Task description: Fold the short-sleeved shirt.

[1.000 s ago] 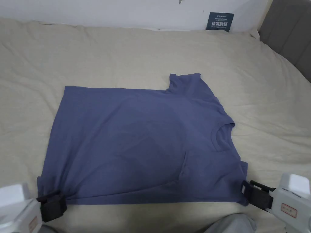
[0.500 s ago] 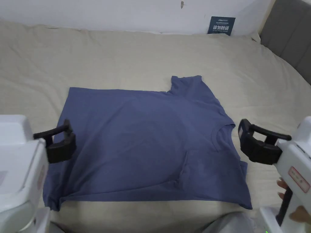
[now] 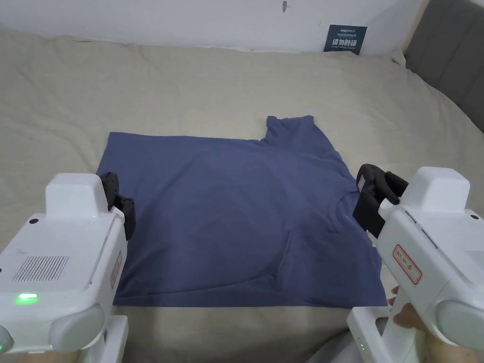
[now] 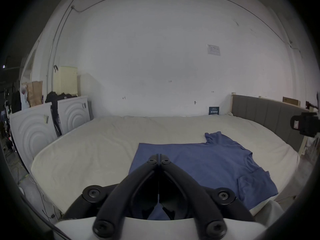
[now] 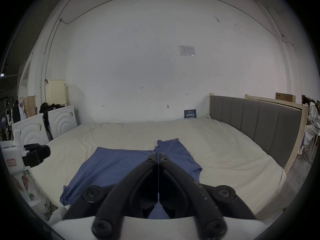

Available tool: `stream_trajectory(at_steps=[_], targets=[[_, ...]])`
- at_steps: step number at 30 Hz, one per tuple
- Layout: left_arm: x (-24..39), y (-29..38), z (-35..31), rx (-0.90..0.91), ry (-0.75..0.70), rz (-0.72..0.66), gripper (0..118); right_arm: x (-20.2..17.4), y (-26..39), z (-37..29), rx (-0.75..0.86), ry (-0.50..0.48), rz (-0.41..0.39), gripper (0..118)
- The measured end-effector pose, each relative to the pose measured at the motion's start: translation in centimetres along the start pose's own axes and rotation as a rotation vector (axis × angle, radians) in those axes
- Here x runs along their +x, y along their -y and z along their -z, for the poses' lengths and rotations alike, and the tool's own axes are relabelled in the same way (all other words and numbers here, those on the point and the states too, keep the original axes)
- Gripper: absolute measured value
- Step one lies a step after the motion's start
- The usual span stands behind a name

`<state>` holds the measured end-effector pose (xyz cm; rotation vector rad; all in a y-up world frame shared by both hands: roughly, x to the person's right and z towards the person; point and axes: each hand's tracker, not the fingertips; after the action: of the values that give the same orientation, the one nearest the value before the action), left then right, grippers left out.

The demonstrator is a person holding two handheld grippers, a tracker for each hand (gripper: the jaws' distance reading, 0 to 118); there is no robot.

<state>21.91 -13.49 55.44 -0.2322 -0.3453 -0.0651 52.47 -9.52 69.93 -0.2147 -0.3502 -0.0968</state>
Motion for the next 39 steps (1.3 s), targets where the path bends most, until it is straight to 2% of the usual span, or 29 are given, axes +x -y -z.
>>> stream_trajectory(at_steps=[6, 9, 10, 12, 14, 17, 25, 26, 28, 29, 31, 35, 39], targets=[[-0.9, 0.1, 0.5, -0.058, -0.003, 0.002, 0, -0.4, -0.4, 0.2, -0.018, 0.014, 0.009, 1], [-3.1, 0.0, 1.4, -0.151, -0.027, -0.036, 2, -0.3, -0.3, 0.2, -0.033, 0.010, 0.016, 1], [-3.9, -0.1, 1.8, -0.189, -0.033, -0.050, 13, -0.2, -0.2, 0.2, -0.037, 0.009, 0.017, 1], [-6.0, 0.3, 2.8, -0.298, -0.053, -0.091, 73, 0.3, 0.3, 0.5, -0.050, 0.017, 0.017, 1], [-7.8, 1.1, 3.5, -0.389, -0.081, -0.100, 106, 0.7, 0.6, 0.7, -0.064, 0.026, 0.017, 1], [-9.9, 3.1, 4.2, -0.495, -0.109, -0.138, 118, 0.6, 1.0, 0.8, -0.088, 0.037, 0.022, 1], [-9.0, 9.9, 5.3, -0.746, -0.062, -0.143, 117, 1.0, 2.3, 1.7, -0.150, 0.061, -0.006, 1], [-9.1, 11.0, 5.8, -0.759, -0.070, -0.150, 109, 1.0, 2.3, 1.7, -0.156, 0.061, -0.008, 1], [-9.1, 12.0, 6.4, -0.774, -0.077, -0.165, 77, 1.0, 2.5, 1.6, -0.164, 0.065, -0.009, 1], [-9.1, 12.4, 6.6, -0.786, -0.076, -0.172, 49, 1.0, 2.6, 1.6, -0.170, 0.069, -0.012, 1], [-9.1, 13.2, 7.0, -0.814, -0.056, -0.187, 5, 1.1, 2.7, 1.6, -0.178, 0.078, -0.015, 1], [-9.4, 13.1, 6.7, -0.799, -0.034, -0.234, 3, 1.5, 3.1, 1.5, -0.196, 0.095, -0.010, 1], [-10.2, 11.0, 5.2, -0.685, -0.061, -0.226, 3, 2.5, 3.7, 1.7, -0.255, 0.110, -0.022, 1]])
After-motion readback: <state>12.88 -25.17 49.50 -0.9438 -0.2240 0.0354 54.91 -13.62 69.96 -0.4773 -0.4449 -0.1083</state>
